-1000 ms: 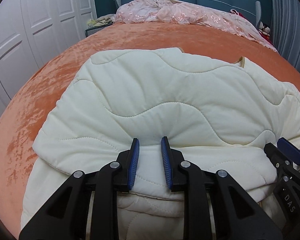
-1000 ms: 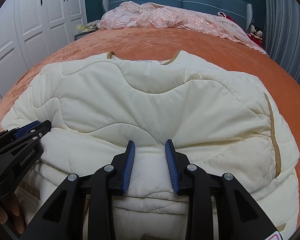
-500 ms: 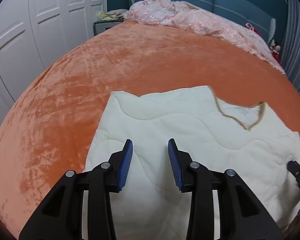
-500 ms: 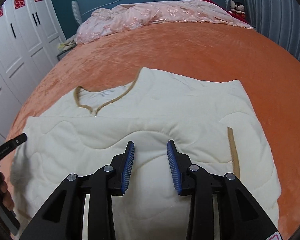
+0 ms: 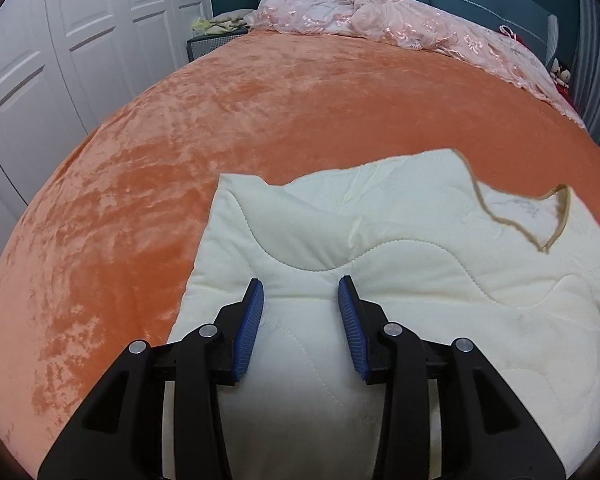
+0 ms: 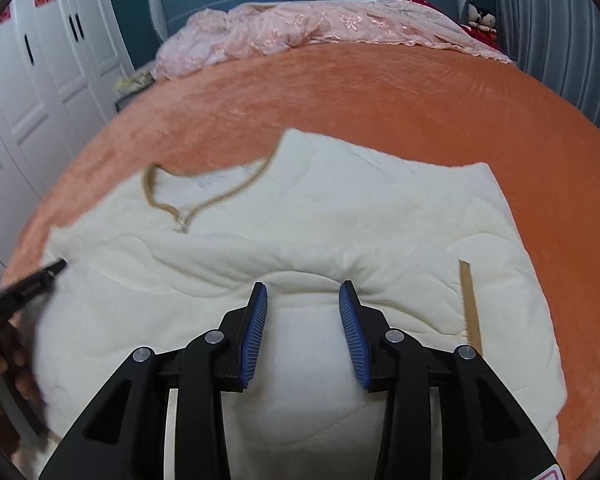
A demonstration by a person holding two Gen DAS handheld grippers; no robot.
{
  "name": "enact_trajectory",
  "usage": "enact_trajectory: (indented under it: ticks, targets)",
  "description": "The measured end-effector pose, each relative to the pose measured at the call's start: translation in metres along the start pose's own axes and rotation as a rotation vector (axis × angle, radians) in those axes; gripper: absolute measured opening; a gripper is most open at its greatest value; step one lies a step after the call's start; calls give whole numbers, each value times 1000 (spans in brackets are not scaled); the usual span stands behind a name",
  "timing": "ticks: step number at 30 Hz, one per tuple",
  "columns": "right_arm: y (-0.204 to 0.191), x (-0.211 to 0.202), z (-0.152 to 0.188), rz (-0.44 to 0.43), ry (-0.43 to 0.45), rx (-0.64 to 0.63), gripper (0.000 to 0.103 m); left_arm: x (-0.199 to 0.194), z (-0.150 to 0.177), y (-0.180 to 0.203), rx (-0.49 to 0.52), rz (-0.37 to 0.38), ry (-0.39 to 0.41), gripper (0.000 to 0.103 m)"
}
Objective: Fold large clothes
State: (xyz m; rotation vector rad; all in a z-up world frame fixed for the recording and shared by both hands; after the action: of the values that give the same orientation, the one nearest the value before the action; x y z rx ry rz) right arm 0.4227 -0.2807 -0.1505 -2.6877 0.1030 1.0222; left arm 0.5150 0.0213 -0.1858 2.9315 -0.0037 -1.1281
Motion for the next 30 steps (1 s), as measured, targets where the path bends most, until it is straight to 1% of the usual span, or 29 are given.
enact_trajectory:
  ticks: [1, 2, 3, 4, 6, 9, 11, 12, 14, 15, 16, 17, 18, 19, 22, 24, 26, 28, 29, 30]
  targets:
    - [-11, -4, -11, -46, 14, 20, 39, -5, -8, -3, -17, 20, 7, 40]
    - [-23, -5, -23, -79, 18, 29, 39, -9, -19, -8, -26, 20, 16, 41]
    - [-37, 1, -33, -121, 6, 39, 41, -9, -28, -12, -35, 9, 19, 42]
    - [-54, 10, -39, -177, -19, 60, 45, -6, -37, -16, -51, 5, 14, 42]
    - [-87, 40, -48, -293, -88, 116, 45, 6, -50, -22, -86, 4, -9, 42]
    - [-131, 90, -49, -342, -162, 95, 45, 40, -47, -28, -124, -9, -87, 42]
    - [-150, 120, -46, -349, -197, 105, 45, 58, -39, -31, -160, -12, -114, 42]
    - [-157, 134, -45, -347, -209, 120, 45, 64, -35, -32, -165, -20, -109, 42]
    - [-167, 156, -39, -344, -235, 142, 45, 71, -27, -32, -134, -40, -66, 44]
    - [-171, 166, -35, -334, -251, 142, 45, 71, -24, -32, -111, -53, -33, 48]
    - [-173, 173, -29, -326, -261, 133, 42, 70, -22, -31, -105, -58, -5, 50]
    - [-174, 177, -25, -322, -250, 117, 37, 69, -20, -32, -113, -56, 16, 50]
    - [-174, 177, -24, -321, -221, 97, 17, 69, -21, -35, -129, -46, 30, 51]
    - [-172, 178, -23, -328, -207, 91, 2, 69, -21, -38, -153, -33, 40, 54]
    - [-158, 176, -18, -333, -157, 147, 0, 70, -20, -43, -197, -27, 47, 59]
    - [-155, 179, -16, -320, -143, 150, 0, 71, -20, -41, -180, -40, 54, 59]
    - [-158, 182, -15, -289, -148, 106, 0, 72, -20, -40, -162, -60, 52, 59]
    - [-157, 179, -18, -281, -148, 100, 0, 73, -20, -39, -145, -79, 43, 60]
    - [-152, 173, -23, -278, -133, 115, 0, 73, -20, -39, -135, -88, 34, 60]
    - [-142, 161, -31, -258, -89, 132, 2, 73, -20, -39, -122, -106, 19, 63]
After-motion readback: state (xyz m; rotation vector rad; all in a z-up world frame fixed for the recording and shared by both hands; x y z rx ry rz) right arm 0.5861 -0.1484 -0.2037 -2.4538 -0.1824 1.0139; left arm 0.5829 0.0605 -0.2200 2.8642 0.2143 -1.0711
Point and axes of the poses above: each gripper's, at about its wrist camera, not at the fingertips, and x roughly the way its jaws point, y to its right, z to its underside, the point moved 10 cm from there along x, roughly the way its jaws point, and after that the axes turned 10 degrees about y, right-handed, at the moved point
